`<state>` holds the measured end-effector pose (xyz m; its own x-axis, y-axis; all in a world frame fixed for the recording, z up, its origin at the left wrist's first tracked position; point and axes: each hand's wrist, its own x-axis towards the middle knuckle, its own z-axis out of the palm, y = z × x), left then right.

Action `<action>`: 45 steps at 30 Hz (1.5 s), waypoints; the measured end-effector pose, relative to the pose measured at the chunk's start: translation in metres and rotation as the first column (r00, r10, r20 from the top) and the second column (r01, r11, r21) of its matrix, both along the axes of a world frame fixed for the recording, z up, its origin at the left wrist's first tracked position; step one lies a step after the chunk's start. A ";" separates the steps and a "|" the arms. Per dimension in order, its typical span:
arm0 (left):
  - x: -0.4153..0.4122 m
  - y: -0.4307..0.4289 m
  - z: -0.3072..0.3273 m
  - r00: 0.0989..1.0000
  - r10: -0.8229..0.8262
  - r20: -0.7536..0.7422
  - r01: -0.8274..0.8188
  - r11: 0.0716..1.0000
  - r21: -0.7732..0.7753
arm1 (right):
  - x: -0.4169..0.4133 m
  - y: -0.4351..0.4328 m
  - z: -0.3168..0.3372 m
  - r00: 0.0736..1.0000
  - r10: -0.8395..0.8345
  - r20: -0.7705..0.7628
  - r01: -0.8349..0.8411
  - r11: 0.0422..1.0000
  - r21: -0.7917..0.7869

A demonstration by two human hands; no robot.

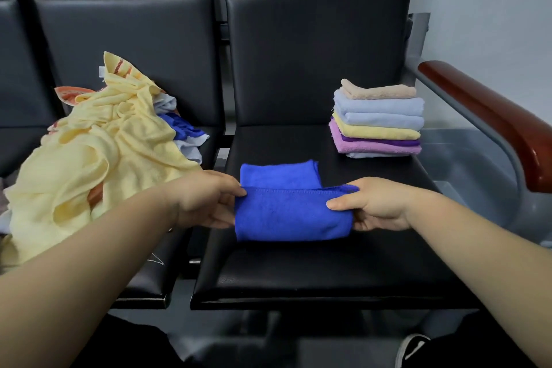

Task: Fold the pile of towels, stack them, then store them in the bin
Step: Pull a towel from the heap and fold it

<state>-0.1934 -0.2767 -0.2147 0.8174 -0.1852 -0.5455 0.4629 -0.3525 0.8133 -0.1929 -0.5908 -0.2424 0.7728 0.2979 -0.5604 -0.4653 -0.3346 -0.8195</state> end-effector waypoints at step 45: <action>0.076 -0.023 -0.062 0.873 0.245 0.422 -0.373 0.893 0.253 | 0.069 0.062 -0.031 0.876 -0.013 0.482 0.287 0.819 -0.498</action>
<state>-0.1170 -0.2994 -0.2766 0.9543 0.2411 -0.1768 0.2794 -0.5091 0.8141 -0.1241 -0.5292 -0.2739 0.9798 -0.0885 -0.1795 -0.1855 -0.7382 -0.6486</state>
